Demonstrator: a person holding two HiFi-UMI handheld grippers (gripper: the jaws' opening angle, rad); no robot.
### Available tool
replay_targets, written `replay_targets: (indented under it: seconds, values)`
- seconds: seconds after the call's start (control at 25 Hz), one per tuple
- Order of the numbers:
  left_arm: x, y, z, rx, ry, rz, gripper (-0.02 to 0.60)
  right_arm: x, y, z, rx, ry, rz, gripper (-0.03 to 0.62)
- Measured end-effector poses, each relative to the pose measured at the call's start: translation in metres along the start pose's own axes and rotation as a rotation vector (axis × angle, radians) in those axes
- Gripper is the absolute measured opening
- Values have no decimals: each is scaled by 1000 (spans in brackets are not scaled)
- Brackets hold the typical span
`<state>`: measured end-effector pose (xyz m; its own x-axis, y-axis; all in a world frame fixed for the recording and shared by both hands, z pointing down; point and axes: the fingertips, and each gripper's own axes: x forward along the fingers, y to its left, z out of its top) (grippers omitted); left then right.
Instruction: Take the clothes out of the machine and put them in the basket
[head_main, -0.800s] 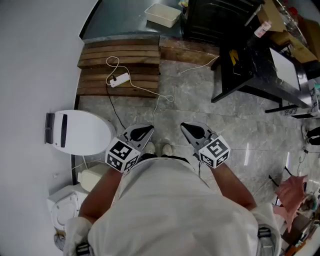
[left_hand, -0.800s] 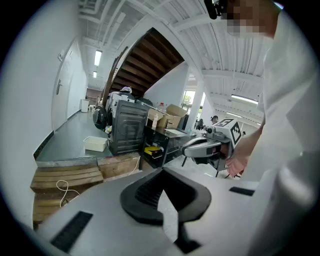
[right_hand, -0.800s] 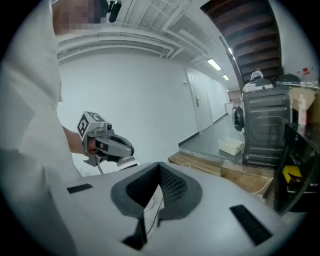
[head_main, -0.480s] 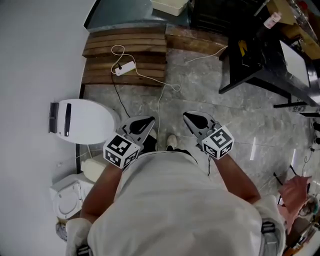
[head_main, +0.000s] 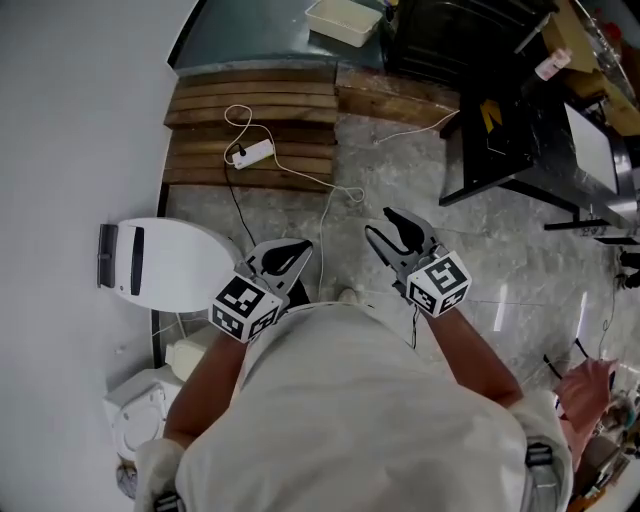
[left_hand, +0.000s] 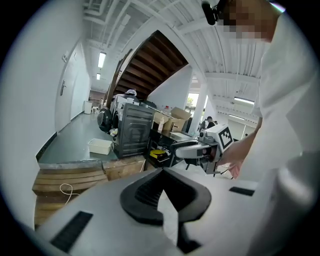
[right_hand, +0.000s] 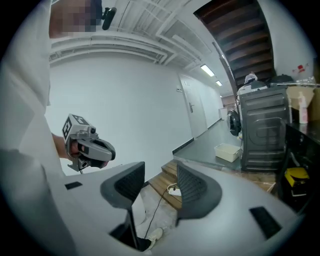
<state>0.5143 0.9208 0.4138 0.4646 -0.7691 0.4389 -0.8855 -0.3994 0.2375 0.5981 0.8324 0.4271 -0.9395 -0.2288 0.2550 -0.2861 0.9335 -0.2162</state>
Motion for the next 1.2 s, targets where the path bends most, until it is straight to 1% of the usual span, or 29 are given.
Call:
replay_targets:
  seconds: [0.08, 0.12, 0.24, 0.4, 0.52, 0.64, 0.84, 0.92, 1.04, 1.2]
  values:
    - [-7, 31, 4, -5, -13, -7, -3, 29, -5, 3, 2, 17, -28, 220]
    - [-11, 49, 6, -8, -20, -8, -3, 45, -7, 5, 3, 24, -38, 224]
    - [-23, 103, 14, -13, -39, -9, -3, 97, -14, 17, 3, 43, -52, 223]
    - [-47, 164, 26, -13, -29, -28, -3, 158, -11, 38, -15, 88, -67, 222]
    - [-66, 210, 30, -1, -24, -32, -3, 203, -9, 58, -33, 93, -82, 222]
    - [-77, 242, 32, -19, -28, -23, -3, 237, -10, 73, -33, 98, -91, 222]
    - [-68, 279, 37, -81, -55, -10, -3, 274, -26, 83, -30, 118, -91, 222]
    - [-59, 296, 44, -91, -62, -5, -3, 290, -38, 86, -26, 120, -89, 222]
    - [-43, 325, 56, -87, -57, -2, -3, 317, -66, 89, -11, 124, -93, 222]
    - [-11, 377, 79, -51, -33, -4, -3, 363, -112, 100, -5, 137, -85, 222]
